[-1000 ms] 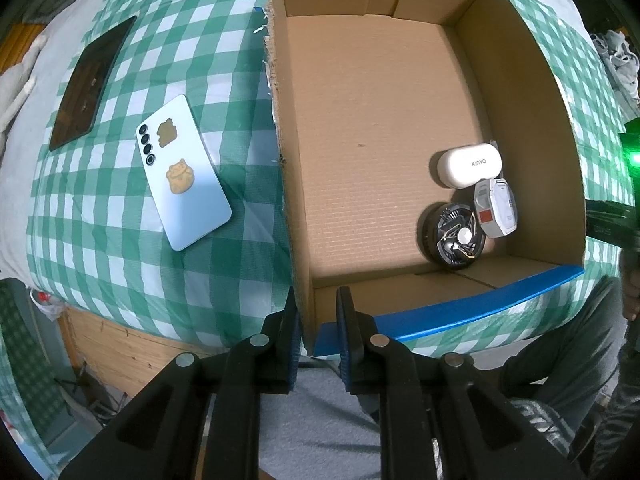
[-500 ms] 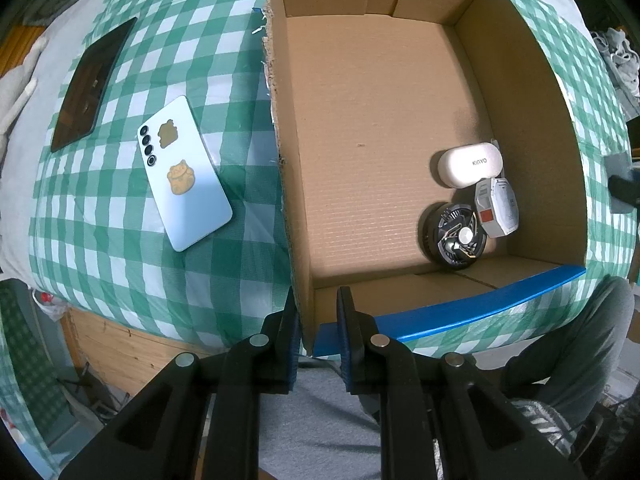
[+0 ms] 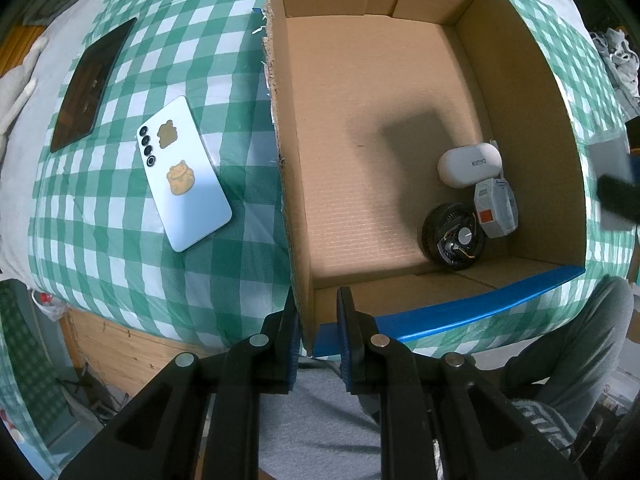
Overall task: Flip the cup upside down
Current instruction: 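Carry the white square charger with the right gripper into the box, then release the charger beside the router and withdraw the right gripper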
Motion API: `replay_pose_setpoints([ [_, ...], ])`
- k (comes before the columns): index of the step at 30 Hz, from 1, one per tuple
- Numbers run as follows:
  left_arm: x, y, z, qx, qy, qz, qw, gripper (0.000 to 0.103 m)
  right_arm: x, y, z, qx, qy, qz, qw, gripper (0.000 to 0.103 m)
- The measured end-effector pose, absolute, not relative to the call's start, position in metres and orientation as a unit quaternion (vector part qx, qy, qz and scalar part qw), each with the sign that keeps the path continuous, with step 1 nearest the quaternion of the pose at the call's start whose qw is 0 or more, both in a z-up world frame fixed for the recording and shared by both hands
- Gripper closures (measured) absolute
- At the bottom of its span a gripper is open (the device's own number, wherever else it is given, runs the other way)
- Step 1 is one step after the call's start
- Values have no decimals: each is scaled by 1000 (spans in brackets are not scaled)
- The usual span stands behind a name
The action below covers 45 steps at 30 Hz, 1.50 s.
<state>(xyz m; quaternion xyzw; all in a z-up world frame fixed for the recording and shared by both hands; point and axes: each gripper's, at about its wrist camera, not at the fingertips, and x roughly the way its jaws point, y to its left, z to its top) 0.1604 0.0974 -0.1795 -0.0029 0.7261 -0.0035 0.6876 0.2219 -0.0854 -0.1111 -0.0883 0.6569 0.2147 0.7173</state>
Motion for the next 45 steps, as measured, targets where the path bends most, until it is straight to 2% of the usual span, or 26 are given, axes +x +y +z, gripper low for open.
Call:
replay_pose_setpoints([
  [25, 161, 97, -181, -6, 725, -5, 689, 88, 203, -33, -198, -121, 708, 215, 662, 53],
  [35, 161, 97, -181, -7, 725, -4, 689, 88, 204, -35, -200, -129, 703, 217, 665, 52],
  [45, 161, 97, -182, -6, 724, -4, 689, 88, 207, -39, -172, -132, 675, 214, 694, 47],
])
